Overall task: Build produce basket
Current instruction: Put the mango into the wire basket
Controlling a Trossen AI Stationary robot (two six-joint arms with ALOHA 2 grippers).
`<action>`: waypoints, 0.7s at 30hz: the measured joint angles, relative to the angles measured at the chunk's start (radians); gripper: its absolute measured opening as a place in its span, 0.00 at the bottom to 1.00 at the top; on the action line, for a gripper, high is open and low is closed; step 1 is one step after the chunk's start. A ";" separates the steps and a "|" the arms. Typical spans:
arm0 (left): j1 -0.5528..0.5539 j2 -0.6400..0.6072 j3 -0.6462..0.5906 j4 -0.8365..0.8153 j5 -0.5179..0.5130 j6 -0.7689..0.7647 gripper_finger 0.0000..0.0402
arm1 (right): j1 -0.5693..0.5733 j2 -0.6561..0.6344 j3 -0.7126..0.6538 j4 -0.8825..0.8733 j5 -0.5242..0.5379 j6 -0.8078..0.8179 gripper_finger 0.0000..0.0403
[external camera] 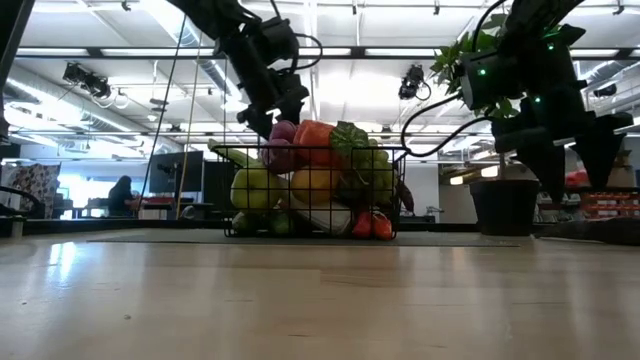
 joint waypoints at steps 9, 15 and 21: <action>-0.015 0.022 0.000 -0.057 0.072 -0.064 0.83 | 0.000 0.000 0.000 0.004 0.016 -0.002 0.88; -0.027 0.046 -0.022 -0.074 0.078 -0.067 0.83 | 0.000 0.000 0.000 -0.001 0.016 -0.004 0.88; -0.019 -0.027 -0.008 -0.096 0.082 -0.081 0.81 | 0.000 0.000 0.000 -0.011 0.010 -0.017 0.88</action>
